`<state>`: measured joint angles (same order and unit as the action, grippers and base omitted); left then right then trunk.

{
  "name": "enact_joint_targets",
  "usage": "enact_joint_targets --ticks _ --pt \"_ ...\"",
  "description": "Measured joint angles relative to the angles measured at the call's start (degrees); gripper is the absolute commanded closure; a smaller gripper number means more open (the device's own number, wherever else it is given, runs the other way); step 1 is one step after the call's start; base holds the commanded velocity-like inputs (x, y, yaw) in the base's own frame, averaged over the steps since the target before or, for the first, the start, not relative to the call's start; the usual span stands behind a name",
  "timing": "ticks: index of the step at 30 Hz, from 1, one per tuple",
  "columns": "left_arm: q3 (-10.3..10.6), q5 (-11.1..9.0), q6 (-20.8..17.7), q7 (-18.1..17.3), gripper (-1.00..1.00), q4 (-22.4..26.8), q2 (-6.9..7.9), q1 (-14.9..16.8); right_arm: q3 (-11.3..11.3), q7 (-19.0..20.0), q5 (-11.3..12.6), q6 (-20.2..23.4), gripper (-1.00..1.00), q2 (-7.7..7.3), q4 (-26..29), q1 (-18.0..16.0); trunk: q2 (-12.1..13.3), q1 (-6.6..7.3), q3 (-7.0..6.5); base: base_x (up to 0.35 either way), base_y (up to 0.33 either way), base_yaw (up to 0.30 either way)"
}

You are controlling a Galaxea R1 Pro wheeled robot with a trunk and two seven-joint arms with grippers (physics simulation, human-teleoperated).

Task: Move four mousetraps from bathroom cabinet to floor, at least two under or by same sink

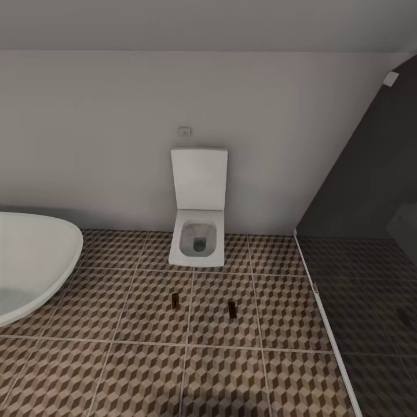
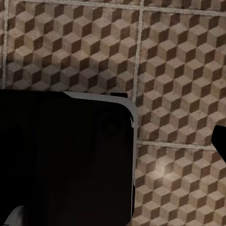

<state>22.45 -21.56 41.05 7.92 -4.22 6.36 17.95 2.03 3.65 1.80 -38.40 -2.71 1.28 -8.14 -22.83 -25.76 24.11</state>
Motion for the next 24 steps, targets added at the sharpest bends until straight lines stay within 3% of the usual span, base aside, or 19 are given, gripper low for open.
enact_joint_targets --ticks 24 --pt "0.0 0.0 0.0 0.0 -1.00 0.0 0.00 0.0 0.0 0.0 0.0 0.0 -1.00 0.00 0.0 0.0 0.0 0.00 0.00 0.000 0.000 0.000"
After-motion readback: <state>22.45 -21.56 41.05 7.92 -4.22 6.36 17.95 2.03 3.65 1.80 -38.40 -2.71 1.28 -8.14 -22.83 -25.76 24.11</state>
